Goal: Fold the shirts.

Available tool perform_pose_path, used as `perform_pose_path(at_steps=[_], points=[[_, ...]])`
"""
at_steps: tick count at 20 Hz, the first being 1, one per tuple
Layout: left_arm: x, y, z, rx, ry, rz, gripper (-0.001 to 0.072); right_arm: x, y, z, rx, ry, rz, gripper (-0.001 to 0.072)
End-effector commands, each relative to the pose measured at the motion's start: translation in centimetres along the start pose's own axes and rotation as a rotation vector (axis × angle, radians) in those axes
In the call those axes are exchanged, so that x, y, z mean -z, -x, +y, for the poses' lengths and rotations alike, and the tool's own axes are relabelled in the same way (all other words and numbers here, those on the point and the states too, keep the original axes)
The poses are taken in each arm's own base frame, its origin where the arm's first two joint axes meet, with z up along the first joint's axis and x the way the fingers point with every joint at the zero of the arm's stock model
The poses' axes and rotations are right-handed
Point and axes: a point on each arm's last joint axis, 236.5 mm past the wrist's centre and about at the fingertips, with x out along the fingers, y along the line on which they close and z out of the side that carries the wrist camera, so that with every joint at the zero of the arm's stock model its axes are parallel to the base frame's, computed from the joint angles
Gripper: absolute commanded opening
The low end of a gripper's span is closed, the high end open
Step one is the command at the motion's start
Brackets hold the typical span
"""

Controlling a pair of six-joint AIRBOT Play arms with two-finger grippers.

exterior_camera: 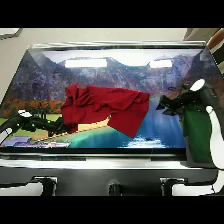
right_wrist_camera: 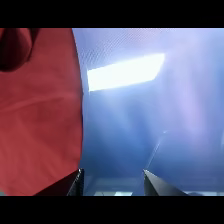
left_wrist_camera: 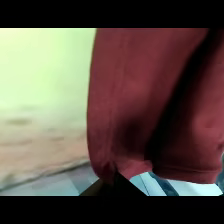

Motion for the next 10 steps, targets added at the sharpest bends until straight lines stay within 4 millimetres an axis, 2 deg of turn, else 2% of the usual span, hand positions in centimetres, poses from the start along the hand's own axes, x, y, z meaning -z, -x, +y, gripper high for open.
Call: perform_pose_path(at_steps=[1, 4, 8, 10], points=[[-0.4, -0.1, 0.1, -0.014, -0.022, -0.022, 0.0026, 0.2, -4.0, 1.8, -0.023, 0.014, 0.026, 0.0469], [-0.4, 0.6, -0.5, -0.01, -0.06, -0.038, 0.0026, -1.2, -6.9, 2.7, -0.026, 0.0, -0.021, 0.0439], [-0.2, 1.6, -1.2, -0.003, -0.107, -0.059, 0.0026, -3.8, -7.9, 3.1, -0.068, -0.05, -0.112, 0.0397], [0.1, 1.8, -1.5, 0.001, -0.123, -0.053, 0.0026, -3.3, -8.9, 3.7, -0.103, -0.089, -0.077, 0.0369]])
